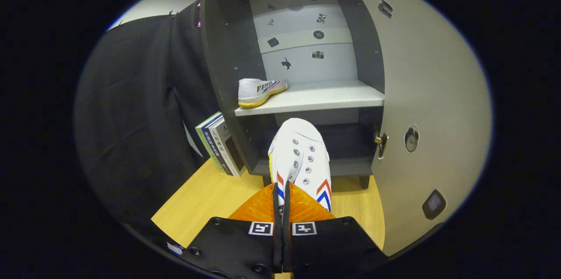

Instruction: Open the shoe cabinet door, grab the shoes and put them into the shoe cabinet, then close the shoe cabinet door.

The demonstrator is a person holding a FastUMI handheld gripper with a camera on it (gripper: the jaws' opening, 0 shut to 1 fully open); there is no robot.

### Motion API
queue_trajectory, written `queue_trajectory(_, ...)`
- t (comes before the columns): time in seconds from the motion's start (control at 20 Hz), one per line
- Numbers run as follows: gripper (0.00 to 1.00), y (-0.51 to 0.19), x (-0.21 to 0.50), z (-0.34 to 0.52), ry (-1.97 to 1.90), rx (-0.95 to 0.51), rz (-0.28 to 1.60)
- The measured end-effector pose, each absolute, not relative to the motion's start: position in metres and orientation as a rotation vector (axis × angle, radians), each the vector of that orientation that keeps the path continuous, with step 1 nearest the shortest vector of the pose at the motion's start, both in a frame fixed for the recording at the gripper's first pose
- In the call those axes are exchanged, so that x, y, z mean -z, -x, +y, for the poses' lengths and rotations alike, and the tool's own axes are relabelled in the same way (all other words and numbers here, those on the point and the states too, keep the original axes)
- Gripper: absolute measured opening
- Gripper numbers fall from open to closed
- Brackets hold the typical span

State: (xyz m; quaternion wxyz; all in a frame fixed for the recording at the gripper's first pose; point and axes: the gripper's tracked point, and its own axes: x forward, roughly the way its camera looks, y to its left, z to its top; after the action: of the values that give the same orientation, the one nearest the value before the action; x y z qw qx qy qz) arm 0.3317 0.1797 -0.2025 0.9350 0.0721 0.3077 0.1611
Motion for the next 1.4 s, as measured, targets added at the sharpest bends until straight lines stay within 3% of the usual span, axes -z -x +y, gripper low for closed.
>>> queue_trajectory(0.75, 0.01, -0.486, 0.125, 0.192, -0.187, -0.282, 0.448)
queue_trajectory(1.4, 0.01, -0.592, 0.142, 0.190, -0.167, -0.205, 0.455)
